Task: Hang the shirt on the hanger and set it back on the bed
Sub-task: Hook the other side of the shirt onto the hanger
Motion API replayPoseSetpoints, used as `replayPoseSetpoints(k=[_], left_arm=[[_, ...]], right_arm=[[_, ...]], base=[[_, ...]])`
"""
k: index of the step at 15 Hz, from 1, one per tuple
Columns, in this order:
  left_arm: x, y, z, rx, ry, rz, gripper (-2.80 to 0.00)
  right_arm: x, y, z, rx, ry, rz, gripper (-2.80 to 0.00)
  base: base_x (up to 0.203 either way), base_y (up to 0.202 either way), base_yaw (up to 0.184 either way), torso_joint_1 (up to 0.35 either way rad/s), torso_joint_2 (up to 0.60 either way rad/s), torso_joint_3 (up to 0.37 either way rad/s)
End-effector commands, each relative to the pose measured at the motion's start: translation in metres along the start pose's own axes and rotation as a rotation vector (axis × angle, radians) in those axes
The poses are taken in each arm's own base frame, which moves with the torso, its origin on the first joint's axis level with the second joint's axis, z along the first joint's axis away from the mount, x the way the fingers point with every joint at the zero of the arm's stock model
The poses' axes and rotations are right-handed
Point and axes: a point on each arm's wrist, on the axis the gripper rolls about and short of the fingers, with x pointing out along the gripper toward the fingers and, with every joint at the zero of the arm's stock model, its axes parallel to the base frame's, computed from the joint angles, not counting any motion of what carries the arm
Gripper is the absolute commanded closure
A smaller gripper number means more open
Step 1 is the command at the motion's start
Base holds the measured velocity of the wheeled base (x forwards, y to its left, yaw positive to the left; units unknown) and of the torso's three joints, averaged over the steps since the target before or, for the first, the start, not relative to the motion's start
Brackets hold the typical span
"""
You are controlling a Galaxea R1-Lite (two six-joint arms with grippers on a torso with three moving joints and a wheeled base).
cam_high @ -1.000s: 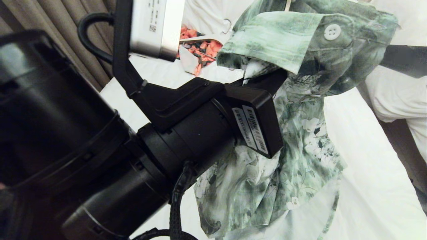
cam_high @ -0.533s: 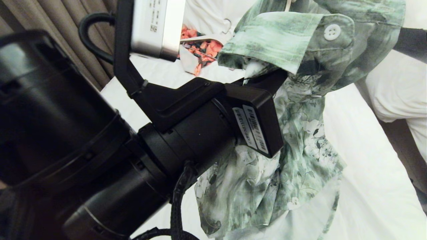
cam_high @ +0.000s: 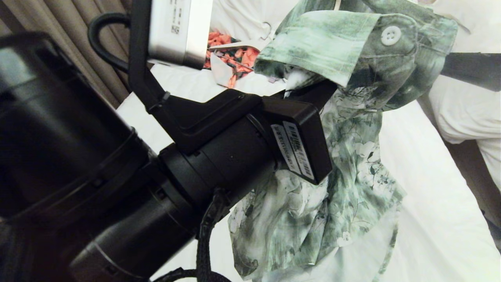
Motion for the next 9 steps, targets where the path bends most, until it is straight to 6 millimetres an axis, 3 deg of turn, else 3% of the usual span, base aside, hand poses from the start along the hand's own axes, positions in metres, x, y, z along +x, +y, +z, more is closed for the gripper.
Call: replayPoseSetpoints(k=[1, 5, 9], left_arm=[[-0.002, -0.008, 0.001, -0.015, -0.008, -0.022, 0.0], [-0.006, -0.033, 0.005, -0.071, -0.068, -0.034, 0.0], [-0.007, -0.044, 0.0, -0.088, -0.063, -0.04, 0.0]], right_arm=[[0.004, 0.001, 0.004, 0.062, 0.054, -0.041, -2.8], [0.016, 0.005, 0.004, 0.105, 0.107, -0.149, -2.8], [0.028, 0.019, -0.009, 0.002, 0.144, -0.245, -2.8]], base=[[0.0, 0.0, 0.0, 0.0, 0.0, 0.0], [0.0, 0.0, 0.0, 0.0, 0.0, 0.0], [0.0, 0.0, 0.0, 0.0, 0.0, 0.0]])
